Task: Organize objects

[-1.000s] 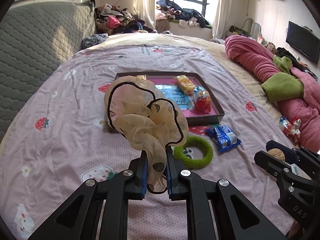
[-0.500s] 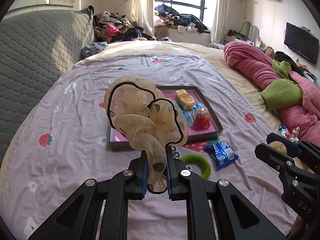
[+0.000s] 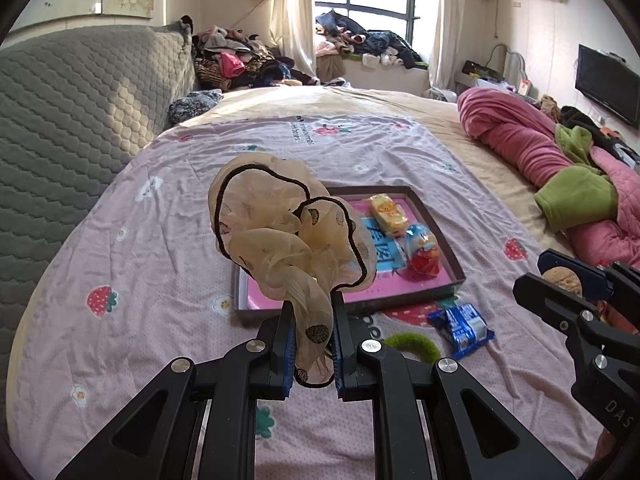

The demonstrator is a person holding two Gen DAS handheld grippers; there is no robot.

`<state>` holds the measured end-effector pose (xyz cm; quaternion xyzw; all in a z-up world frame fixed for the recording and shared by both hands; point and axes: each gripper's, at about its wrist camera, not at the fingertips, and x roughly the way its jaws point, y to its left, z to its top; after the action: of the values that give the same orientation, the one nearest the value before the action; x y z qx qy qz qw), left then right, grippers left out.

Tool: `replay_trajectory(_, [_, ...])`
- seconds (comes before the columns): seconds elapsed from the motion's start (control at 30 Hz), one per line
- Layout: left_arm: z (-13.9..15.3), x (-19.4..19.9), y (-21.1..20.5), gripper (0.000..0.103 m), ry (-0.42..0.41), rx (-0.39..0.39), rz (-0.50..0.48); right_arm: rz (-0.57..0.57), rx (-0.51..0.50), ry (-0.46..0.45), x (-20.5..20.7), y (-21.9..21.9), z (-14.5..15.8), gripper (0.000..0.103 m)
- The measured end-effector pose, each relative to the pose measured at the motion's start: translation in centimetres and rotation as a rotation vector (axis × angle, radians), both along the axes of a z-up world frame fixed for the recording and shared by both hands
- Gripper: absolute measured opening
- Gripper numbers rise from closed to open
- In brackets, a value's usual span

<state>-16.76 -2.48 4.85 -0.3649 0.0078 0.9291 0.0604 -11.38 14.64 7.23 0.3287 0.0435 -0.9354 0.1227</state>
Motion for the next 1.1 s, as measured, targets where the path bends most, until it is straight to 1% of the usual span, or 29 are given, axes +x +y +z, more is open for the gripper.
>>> replay_trajectory(0.23, [0.3,-1.2,-0.3,0.015,0.001,0.002,0.004,0.006,-0.002,0.012,-1.4,-0.5,0.7,0.034])
replay_trajectory(0.4, [-0.1,-2.3,-0.5,0.015,-0.002,0.000,0.006,0.014,0.001,0.019,-2.2,-1.0,0.8,0.034])
replay_trajectory(0.5, [-0.6,-3.0,-0.3,0.015,-0.016,0.004,0.003,0.018,0.004,0.016,-2.8,-1.3,0.7,0.034])
replay_trajectory(0.57, [-0.8,-3.5,-0.1,0.015,-0.016,-0.007,0.000,0.021,0.004,0.016,-3.2,-1.3,0.7,0.034])
replay_trajectory(0.77, [-1.1,-4.5,0.1,0.015,-0.020,-0.003,0.002,0.017,-0.015,0.017,-4.3,-1.1,0.6,0.034])
replay_trajectory(1.1, [-1.8,-5.9,0.9,0.015,-0.024,-0.010,-0.017,0.012,-0.007,0.013,-5.5,-0.9,0.2,0.034])
